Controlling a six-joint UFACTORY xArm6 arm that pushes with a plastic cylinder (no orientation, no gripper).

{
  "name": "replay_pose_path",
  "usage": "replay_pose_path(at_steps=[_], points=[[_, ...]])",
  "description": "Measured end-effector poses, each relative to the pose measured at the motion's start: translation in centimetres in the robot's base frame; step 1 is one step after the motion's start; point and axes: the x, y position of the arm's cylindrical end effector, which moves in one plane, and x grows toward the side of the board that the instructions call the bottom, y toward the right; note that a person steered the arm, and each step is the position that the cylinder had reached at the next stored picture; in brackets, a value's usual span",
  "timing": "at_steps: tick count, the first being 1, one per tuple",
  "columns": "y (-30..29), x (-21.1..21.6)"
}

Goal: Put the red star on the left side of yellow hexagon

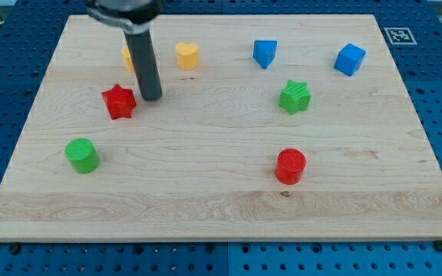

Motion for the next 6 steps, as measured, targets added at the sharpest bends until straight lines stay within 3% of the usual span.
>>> replay_pose_path(at_steps=[1,2,4,6], points=[[0.4,3.9],[-3.6,3.1],[-9.0,-4.8],[-10.7,-3.9]])
